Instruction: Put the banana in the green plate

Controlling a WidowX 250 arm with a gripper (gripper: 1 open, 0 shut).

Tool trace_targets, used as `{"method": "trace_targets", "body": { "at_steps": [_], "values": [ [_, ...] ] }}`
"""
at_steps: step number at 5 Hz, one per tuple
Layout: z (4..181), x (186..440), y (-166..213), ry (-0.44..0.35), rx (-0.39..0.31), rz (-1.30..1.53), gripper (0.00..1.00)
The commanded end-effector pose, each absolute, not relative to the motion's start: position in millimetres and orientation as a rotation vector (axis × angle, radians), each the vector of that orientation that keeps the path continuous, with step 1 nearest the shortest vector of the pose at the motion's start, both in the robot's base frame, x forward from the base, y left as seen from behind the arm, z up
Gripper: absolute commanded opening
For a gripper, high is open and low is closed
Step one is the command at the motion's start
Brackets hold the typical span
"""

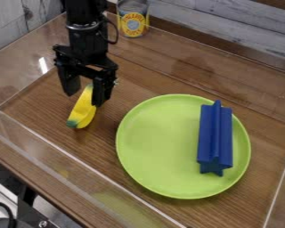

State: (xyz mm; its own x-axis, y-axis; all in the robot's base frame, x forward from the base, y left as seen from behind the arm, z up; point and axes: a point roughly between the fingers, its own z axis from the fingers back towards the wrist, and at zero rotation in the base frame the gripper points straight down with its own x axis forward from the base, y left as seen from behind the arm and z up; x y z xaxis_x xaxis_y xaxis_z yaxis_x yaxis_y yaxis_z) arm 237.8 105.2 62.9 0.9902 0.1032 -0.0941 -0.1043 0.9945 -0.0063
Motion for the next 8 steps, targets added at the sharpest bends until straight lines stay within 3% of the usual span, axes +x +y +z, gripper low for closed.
{"method": "trace_targets", "body": {
  "at_steps": [1,4,8],
  "values": [
    [65.9,239.8,111.8,0.063,-0.003,0.105,1.00],
    [55.9,237.5,120.0,0.049,-0.018,0.122,1.00],
    [59.9,237.6,120.8,0.019,-0.036,0.140,1.00]
  ]
}}
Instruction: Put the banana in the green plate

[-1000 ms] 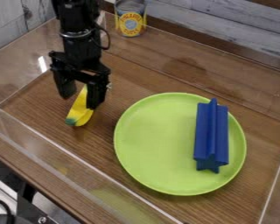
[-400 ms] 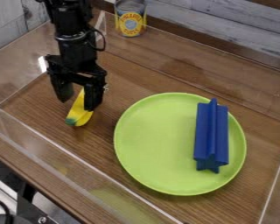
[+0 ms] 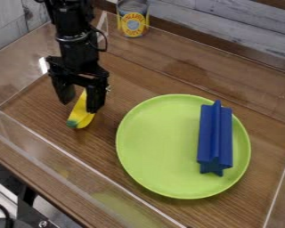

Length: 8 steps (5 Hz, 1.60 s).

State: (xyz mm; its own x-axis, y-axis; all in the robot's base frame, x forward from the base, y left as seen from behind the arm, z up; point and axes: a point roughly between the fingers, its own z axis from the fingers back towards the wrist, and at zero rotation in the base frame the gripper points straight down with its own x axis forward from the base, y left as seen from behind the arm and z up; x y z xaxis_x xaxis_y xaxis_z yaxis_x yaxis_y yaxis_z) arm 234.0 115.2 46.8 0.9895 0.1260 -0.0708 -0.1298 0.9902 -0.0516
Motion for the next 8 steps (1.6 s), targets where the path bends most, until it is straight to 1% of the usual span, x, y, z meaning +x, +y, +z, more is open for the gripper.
{"method": "trace_targets", "body": {
  "at_steps": [1,4,5,6,8],
  "values": [
    [53.0,238,121,0.014,-0.042,0.146,1.00],
    [34.3,237,120,0.005,-0.058,0.168,1.00],
    [30.1,236,119,0.003,-0.064,0.180,0.00],
    [39.4,237,116,0.004,-0.057,0.189,0.00],
    [68.5,238,106,0.001,-0.038,0.205,0.00]
  ]
}}
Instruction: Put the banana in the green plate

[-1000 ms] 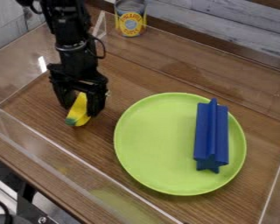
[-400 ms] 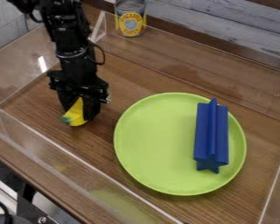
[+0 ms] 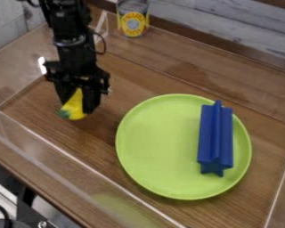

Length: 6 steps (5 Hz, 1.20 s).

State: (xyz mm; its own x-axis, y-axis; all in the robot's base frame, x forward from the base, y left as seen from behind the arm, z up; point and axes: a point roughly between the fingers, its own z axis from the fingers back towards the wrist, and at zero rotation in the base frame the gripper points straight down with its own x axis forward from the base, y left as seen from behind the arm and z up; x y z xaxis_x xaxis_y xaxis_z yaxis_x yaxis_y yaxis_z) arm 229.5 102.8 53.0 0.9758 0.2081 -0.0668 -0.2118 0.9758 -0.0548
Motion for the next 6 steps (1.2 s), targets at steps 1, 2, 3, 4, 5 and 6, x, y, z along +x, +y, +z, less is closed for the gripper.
{"method": "trace_targets", "body": {
  "at_steps": [1,2,3,4,5,6],
  "values": [
    [98.3,239,91,-0.010,-0.032,0.215,0.00],
    [127.3,237,78,-0.016,-0.040,0.231,0.00],
    [154.0,233,67,-0.018,-0.049,0.224,0.00],
    [164.7,225,44,-0.015,-0.064,0.211,0.00],
    [167.0,213,14,-0.009,-0.075,0.175,0.00],
    [164.3,205,-16,-0.008,-0.078,0.157,0.00]
  ]
}}
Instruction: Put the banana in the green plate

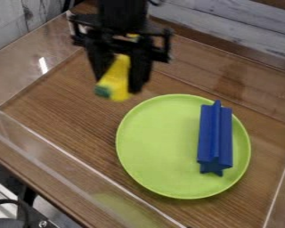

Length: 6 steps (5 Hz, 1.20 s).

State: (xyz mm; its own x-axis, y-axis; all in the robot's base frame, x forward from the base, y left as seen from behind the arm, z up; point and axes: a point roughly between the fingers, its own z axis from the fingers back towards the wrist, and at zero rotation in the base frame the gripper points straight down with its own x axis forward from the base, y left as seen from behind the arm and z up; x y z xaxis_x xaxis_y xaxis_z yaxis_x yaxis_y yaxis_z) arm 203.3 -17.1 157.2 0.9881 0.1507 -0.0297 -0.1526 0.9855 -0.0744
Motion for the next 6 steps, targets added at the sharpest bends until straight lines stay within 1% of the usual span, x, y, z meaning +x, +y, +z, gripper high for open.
{"method": "trace_targets", "body": {
  "at_steps": [1,3,4,6],
  "values": [
    [157.8,200,-39,-0.011,-0.077,0.148,0.00],
    [130.2,194,-56,-0.033,-0.084,0.158,0.00],
    [121.4,195,-59,-0.036,-0.091,0.148,0.00],
    [114.3,198,-56,-0.031,-0.101,0.134,0.00]
  ]
}}
